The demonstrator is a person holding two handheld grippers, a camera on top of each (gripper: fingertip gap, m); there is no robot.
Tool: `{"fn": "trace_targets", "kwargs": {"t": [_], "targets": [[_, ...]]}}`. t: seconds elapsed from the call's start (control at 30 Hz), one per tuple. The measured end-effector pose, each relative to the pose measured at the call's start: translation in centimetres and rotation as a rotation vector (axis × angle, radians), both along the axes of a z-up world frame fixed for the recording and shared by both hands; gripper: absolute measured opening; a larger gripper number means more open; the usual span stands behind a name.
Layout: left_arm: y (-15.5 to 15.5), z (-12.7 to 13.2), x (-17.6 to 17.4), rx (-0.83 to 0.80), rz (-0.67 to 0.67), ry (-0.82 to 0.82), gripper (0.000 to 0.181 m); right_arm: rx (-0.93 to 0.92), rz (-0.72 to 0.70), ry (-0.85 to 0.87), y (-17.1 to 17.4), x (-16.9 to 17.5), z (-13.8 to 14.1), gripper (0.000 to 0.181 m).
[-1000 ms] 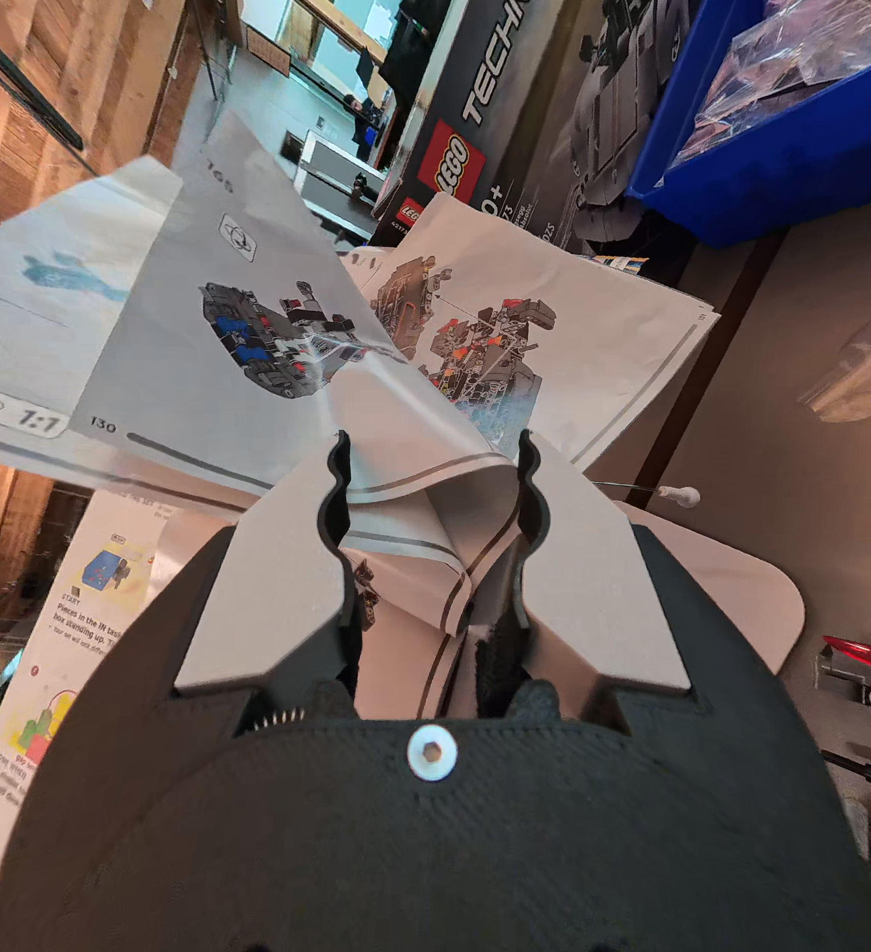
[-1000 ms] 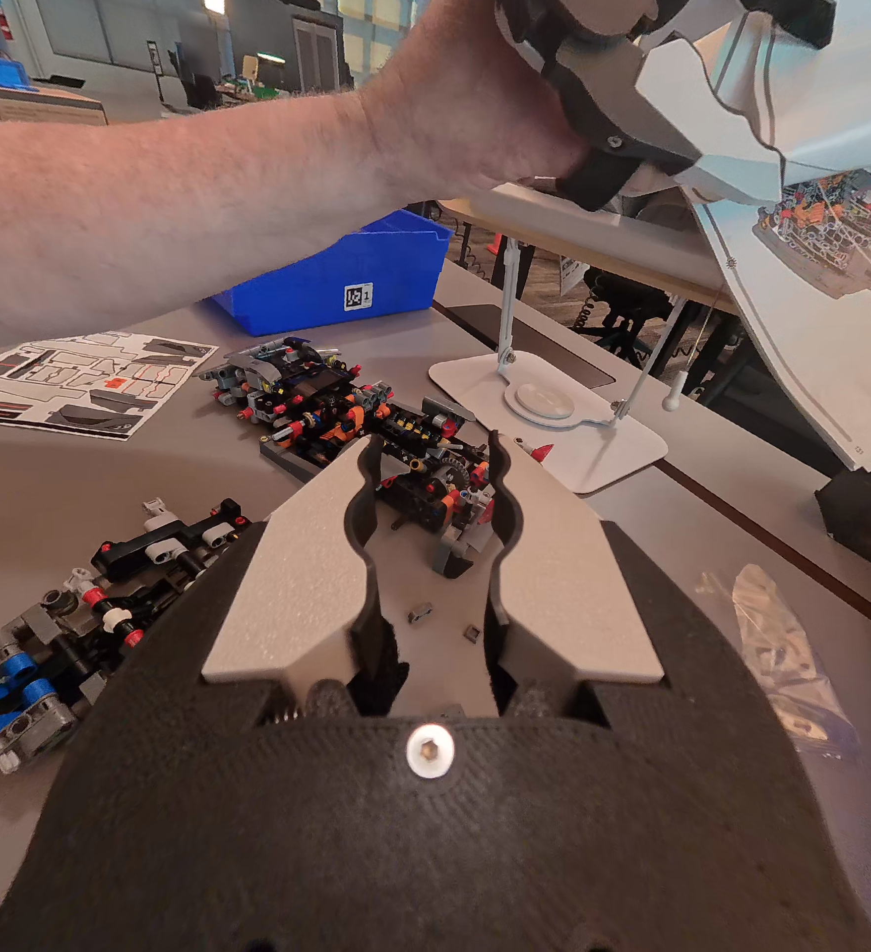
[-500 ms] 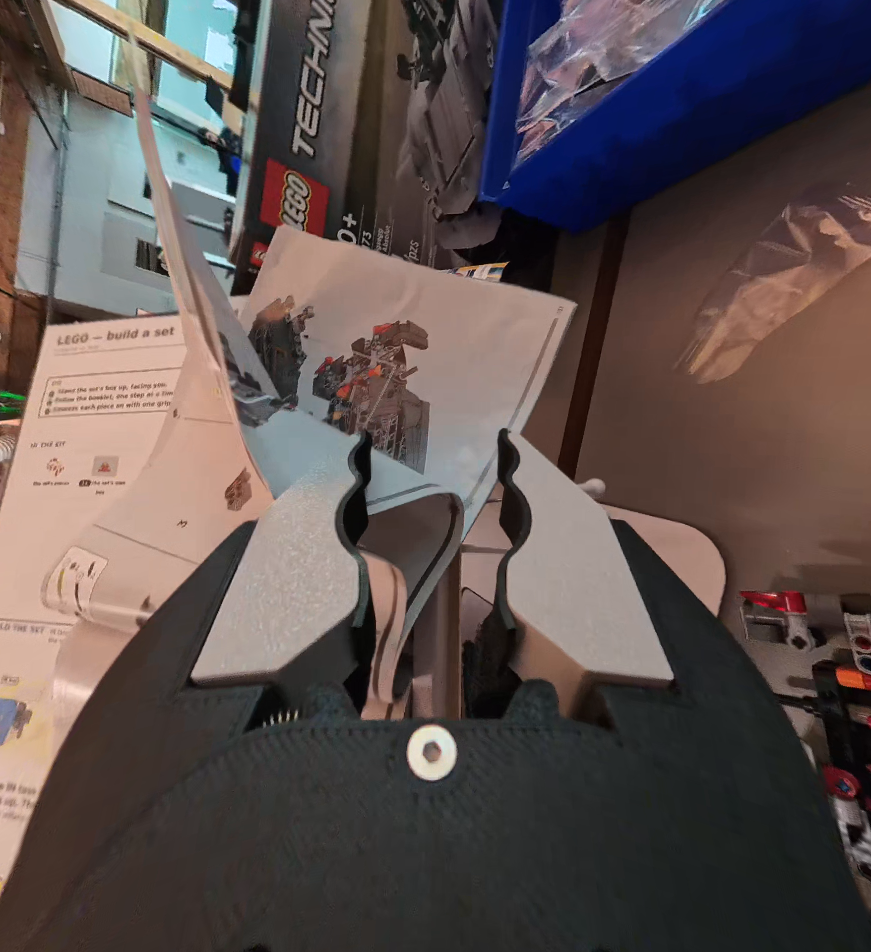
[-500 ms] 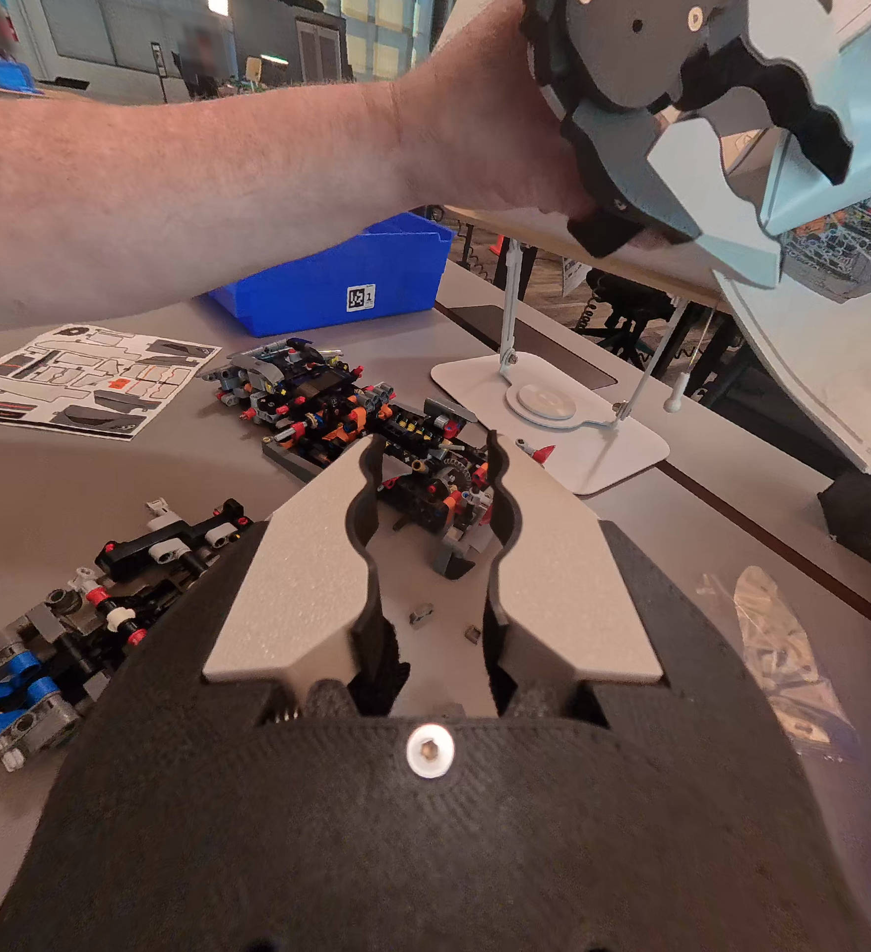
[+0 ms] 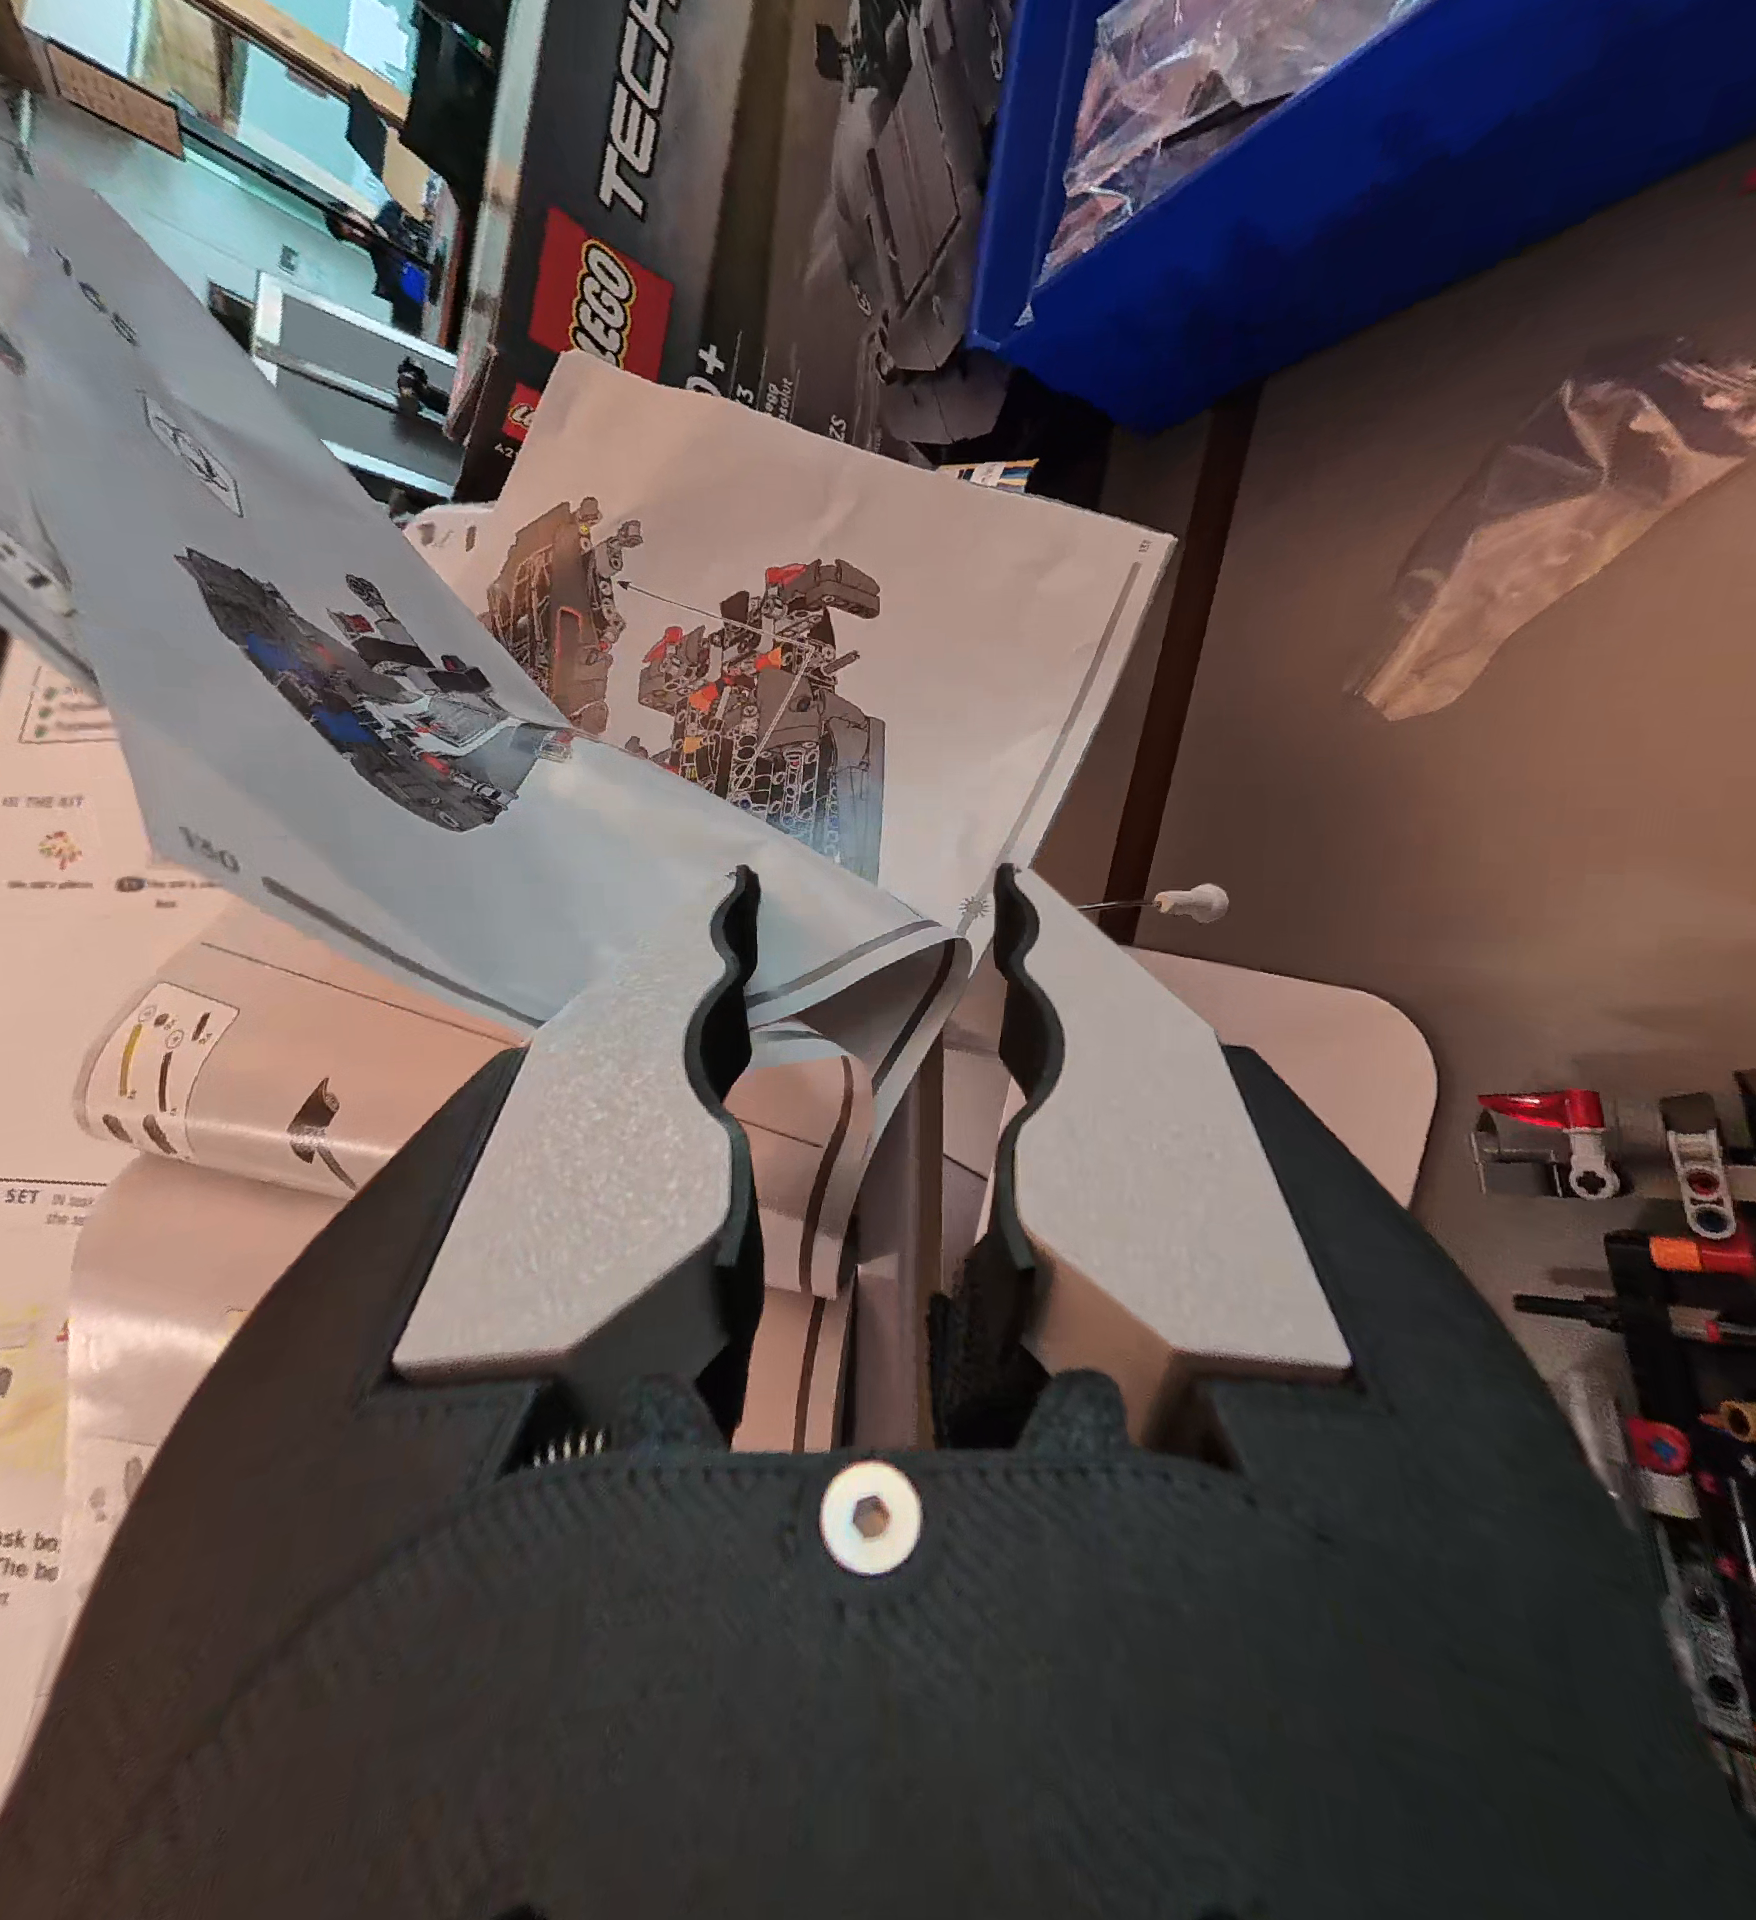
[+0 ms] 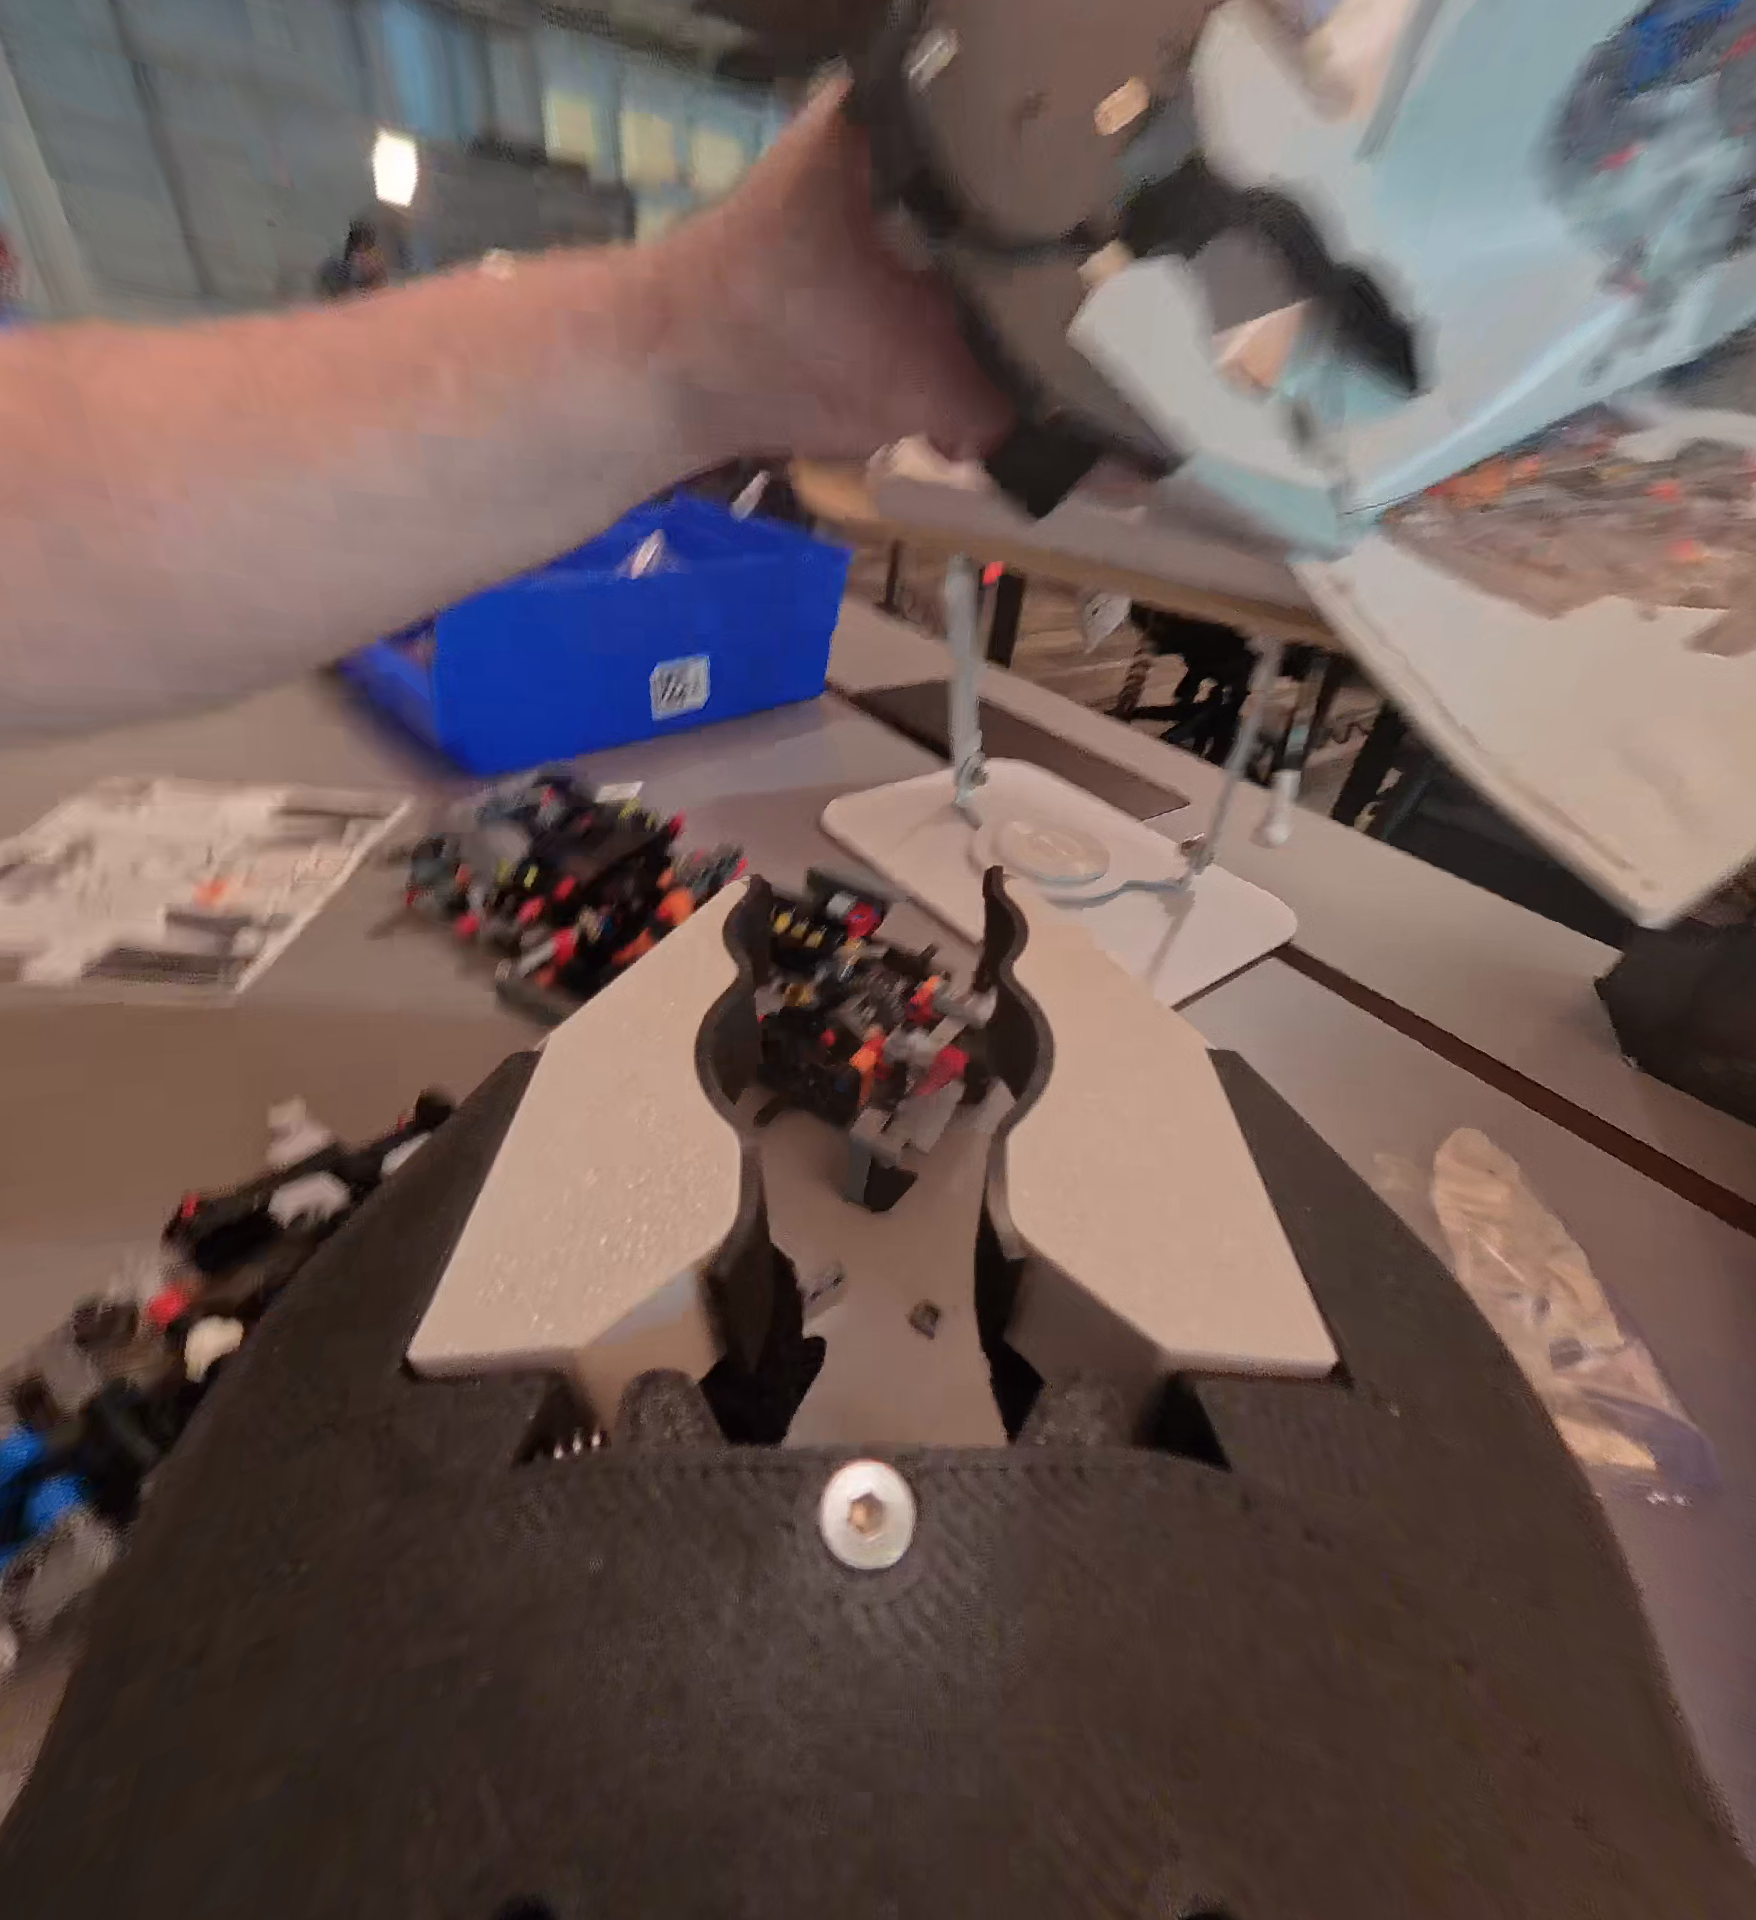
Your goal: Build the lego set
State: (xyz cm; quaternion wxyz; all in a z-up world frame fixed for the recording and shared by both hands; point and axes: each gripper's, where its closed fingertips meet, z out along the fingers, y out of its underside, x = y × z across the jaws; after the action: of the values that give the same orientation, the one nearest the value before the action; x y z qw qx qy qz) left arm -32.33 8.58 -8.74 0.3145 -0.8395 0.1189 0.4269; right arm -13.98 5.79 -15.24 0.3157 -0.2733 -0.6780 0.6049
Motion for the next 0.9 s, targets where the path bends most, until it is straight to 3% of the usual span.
{"fn": "trace_targets", "kwargs": {"t": [0.1, 0.3, 0.4, 0.47, 0.57, 0.6, 0.77, 0.8, 0.9], "targets": [[0.2, -0.3, -0.1, -0.028, -0.005, 0.015, 0.044, -0.180, -0.060, 0.009, 2.3, -1.6, 4.0, 0.049], [0.6, -1.4, 0.4, -0.068, -0.023, 0.021, 0.042, -0.165, -0.129, 0.177, 4.9, -6.0, 13.8, 0.049], [0.9, -2.2, 0.6, -0.091, -0.032, 0.023, 0.042, -0.146, -0.200, 0.208, 6.2, -9.0, 17.2, 0.062], [1.2, -2.6, 0.5, -0.111, -0.030, 0.032, 0.043, -0.142, -0.257, 0.170, 7.3, -11.5, 17.8, 0.075], [1.8, -3.1, 0.7, -0.138, -0.039, 0.044, 0.042, -0.180, -0.286, 0.091, 8.7, -14.4, 17.7, 0.077], [2.0, -3.3, 0.7, -0.147, -0.040, 0.050, 0.042, -0.183, -0.304, 0.045, 9.2, -15.2, 17.2, 0.073], [2.5, -4.0, 0.6, -0.166, -0.042, 0.061, 0.042, -0.187, -0.293, -0.075, 10.0, -16.8, 15.7, 0.018], [2.6, -4.0, 0.6, -0.164, -0.040, 0.061, 0.042, -0.177, -0.307, -0.083, 10.3, -16.9, 15.4, 0.019], [2.6, -4.1, 0.4, -0.160, -0.031, 0.064, 0.041, -0.190, -0.420, -0.072, 12.8, -16.9, 14.8, 0.055]]}}
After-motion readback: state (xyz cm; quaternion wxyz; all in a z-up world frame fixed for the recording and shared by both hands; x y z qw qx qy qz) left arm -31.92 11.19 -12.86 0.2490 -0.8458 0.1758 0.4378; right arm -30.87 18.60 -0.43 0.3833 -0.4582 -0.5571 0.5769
